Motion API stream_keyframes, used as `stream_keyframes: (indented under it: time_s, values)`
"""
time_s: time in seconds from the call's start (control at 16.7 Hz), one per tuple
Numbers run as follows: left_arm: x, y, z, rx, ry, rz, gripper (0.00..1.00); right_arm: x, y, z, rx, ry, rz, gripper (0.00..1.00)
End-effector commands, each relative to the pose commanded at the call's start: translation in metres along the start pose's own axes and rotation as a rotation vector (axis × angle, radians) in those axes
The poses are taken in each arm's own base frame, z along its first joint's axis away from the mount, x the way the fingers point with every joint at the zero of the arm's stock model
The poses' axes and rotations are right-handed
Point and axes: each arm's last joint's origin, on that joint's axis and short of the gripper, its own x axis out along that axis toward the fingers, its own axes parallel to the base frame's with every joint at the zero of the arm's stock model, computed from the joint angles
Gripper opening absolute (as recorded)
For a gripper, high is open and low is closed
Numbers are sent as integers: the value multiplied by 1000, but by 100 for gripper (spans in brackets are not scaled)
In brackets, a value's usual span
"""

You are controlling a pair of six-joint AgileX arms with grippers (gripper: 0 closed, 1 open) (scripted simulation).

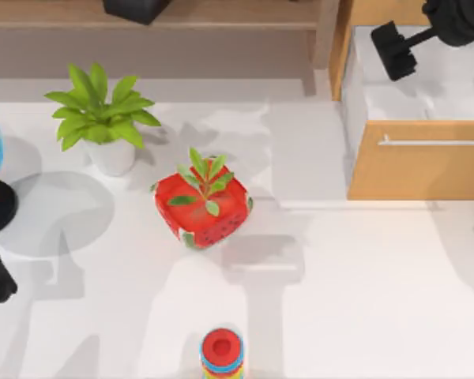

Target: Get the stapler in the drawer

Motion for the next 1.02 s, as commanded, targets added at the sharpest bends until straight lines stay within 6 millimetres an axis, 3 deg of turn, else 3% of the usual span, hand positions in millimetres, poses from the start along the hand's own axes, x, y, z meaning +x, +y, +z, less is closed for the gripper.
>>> stream_keyframes:
  time_s: [0.3,0.6,0.78,1.02]
  values:
    - [0,0,0,0,0,0,100,-5,63,-19,-349,-328,-55,100]
    - [0,0,0,0,0,0,100,0,117,-75,-669,-568,-175,100]
    - [0,0,0,0,0,0,100,-1,134,-117,-819,-664,-287,100]
    - [0,0,0,0,0,0,100,-3,138,-173,-972,-693,-459,100]
